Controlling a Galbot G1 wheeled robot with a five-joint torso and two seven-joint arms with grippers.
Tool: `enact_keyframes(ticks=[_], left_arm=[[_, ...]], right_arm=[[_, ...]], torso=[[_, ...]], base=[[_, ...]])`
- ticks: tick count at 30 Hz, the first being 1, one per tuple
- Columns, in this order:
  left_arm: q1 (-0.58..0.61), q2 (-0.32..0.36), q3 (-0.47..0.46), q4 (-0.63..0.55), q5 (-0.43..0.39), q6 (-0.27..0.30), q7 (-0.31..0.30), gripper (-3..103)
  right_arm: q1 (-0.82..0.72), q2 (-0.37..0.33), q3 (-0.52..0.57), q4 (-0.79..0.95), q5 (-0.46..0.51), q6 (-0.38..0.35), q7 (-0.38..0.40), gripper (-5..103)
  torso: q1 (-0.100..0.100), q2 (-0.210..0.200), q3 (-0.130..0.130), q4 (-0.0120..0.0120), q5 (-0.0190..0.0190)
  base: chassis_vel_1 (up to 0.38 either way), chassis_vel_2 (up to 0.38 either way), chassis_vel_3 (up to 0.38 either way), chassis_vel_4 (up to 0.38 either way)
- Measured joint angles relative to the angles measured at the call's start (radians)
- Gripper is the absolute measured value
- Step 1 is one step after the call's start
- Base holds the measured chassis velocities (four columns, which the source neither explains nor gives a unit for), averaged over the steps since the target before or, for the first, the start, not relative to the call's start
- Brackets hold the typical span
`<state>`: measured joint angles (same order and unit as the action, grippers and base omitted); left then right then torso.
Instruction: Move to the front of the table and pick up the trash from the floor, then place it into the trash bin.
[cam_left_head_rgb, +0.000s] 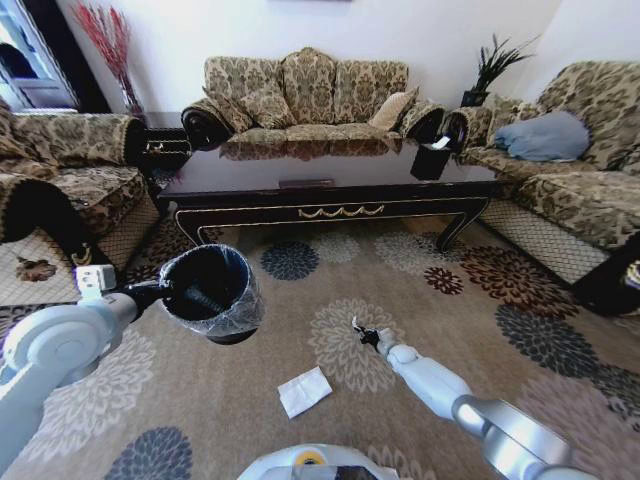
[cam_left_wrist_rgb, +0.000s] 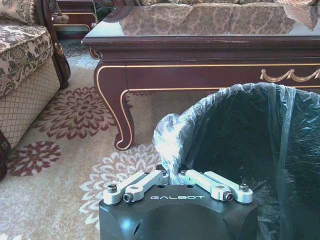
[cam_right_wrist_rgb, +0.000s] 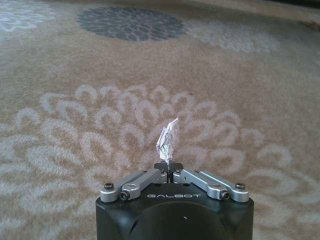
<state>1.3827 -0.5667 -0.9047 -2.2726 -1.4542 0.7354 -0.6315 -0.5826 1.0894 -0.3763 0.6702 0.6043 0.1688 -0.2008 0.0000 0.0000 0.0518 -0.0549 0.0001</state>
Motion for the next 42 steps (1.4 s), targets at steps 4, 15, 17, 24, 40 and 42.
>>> enact_keyframes(ticks=[4,15,17,24,40,42], left_arm=[[0.006,-0.014,0.012,-0.003,0.015,0.000,0.000,3],[0.018,-0.034,0.071,-0.030,0.094,0.000,0.053,3],[-0.003,-0.030,0.100,-0.010,0.110,0.000,0.067,3],[-0.041,-0.039,0.170,0.010,0.125,0.000,0.091,3],[-0.116,-0.035,0.225,0.089,0.119,0.000,0.096,3],[-0.130,-0.032,0.217,0.103,0.113,0.000,0.098,3]], right_arm=[[-0.018,-0.027,0.026,0.040,-0.010,0.018,-0.020,0],[-0.004,-0.135,0.144,0.299,-0.041,0.206,-0.163,0],[-0.005,-0.181,0.154,0.406,0.018,0.218,-0.161,0],[0.008,-0.242,0.171,0.630,0.149,0.233,-0.169,0],[0.244,-0.159,-0.102,0.785,0.300,0.288,-0.347,0],[0.293,-0.130,-0.173,0.773,0.300,0.293,-0.370,0]], torso=[[0.000,0.000,0.000,-0.0001,0.0001],[0.000,0.000,0.000,0.0004,0.0001],[0.000,0.000,0.000,0.0000,-0.0003],[0.000,0.000,0.000,0.0001,-0.0001],[0.000,0.000,0.000,0.0001,-0.0005],[0.000,0.000,0.000,0.0004,-0.0003]], base=[[0.000,0.000,0.000,0.000],[0.000,0.000,0.000,0.000],[0.000,0.000,0.000,0.000],[0.000,0.000,0.000,0.000],[0.000,0.000,0.000,0.000],[0.000,0.000,0.000,0.000]])
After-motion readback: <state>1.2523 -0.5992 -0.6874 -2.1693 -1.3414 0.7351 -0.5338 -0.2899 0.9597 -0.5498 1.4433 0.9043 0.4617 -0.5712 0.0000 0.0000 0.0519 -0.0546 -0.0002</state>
